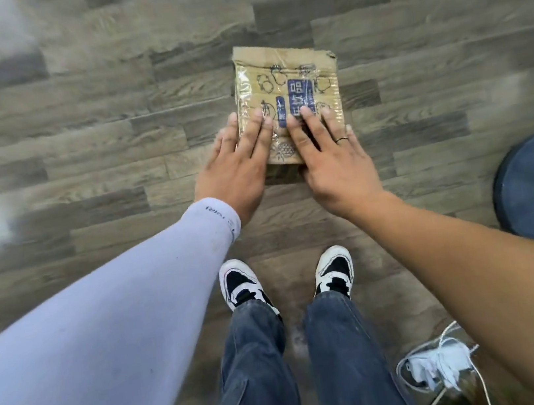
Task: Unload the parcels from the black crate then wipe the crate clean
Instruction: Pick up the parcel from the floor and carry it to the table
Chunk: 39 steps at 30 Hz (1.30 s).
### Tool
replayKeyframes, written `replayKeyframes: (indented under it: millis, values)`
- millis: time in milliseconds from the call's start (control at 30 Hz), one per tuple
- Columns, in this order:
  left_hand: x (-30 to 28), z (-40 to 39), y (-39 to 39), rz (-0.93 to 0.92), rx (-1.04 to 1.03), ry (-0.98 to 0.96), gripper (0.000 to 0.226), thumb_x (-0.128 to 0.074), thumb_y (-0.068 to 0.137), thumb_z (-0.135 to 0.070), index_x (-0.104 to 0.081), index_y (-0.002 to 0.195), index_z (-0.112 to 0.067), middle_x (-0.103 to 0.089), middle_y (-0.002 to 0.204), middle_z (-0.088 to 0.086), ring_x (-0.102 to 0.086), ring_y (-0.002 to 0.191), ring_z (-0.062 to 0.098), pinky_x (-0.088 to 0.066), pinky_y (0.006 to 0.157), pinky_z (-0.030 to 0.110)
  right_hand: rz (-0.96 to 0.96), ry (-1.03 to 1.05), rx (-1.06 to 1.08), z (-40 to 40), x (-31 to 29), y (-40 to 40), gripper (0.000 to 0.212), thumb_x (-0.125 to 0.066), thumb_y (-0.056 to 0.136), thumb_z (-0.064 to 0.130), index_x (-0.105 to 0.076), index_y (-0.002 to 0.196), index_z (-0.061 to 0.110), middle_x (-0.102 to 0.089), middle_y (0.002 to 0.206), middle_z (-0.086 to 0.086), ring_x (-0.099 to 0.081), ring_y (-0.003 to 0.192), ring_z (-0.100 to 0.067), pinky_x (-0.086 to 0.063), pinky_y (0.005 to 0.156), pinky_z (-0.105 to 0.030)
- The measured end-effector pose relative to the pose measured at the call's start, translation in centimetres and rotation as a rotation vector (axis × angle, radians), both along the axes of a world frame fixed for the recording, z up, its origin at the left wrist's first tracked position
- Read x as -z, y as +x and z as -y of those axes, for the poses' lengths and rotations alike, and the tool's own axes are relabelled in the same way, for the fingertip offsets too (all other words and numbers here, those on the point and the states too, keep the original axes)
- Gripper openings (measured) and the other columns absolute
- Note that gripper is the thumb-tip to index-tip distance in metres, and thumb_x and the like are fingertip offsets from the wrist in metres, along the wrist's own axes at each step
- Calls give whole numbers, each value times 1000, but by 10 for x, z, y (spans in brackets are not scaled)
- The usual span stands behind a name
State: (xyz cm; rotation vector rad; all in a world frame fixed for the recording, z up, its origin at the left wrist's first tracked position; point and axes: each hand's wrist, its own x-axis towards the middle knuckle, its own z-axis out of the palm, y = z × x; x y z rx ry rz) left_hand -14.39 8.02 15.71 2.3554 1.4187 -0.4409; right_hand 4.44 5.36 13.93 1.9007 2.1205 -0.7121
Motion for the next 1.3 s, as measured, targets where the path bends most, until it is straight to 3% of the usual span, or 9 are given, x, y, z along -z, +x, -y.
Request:
replayKeyframes:
  millis: [167, 367, 700, 933, 1300]
  values:
    - [-99, -27, -42, 23, 34, 133, 74, -1, 92, -19, -14, 165, -10, -15, 171, 13, -15, 156, 45, -14, 126, 49, -36, 7, -57, -38, -107, -29, 76, -43, 104, 25, 4, 162, 41, 4, 173, 2, 2, 159, -33, -22, 123, -60]
    - [-227, -55, -75, -70, 8, 159, 67, -24, 104, -17, 4, 165, -14, 3, 174, 8, 5, 158, 38, 4, 128, 48, 57, 86, -126, -67, -239, -67, 72, -37, 106, 22, 3, 164, 36, 2, 173, 0, -2, 158, -35, -16, 125, -57]
    - [-422, -82, -107, -96, 15, 308, 69, -28, 108, -45, -2, 165, -15, -6, 174, 6, -3, 160, 28, 2, 126, 56, 192, 278, -139, -84, -438, -118, 69, -30, 107, 22, 7, 163, 37, 1, 173, -1, -3, 158, -37, -8, 125, -60]
    - [-487, -108, -116, -99, -75, 336, 68, -35, 107, -45, -11, 165, -18, -16, 172, 4, -17, 158, 32, -3, 123, 66, 297, 404, -226, -113, -509, -131, 65, -28, 107, 31, 3, 164, 36, -9, 173, -3, -12, 157, -38, -5, 120, -71]
    - [-534, -202, -119, -199, -147, 408, 63, -19, 109, -47, -10, 165, -21, -17, 172, 2, -16, 158, 31, 1, 121, 68, 242, 469, -301, -227, -542, -127, 62, -29, 108, 35, 0, 163, 38, -11, 173, -1, -18, 156, -37, -4, 119, -72]
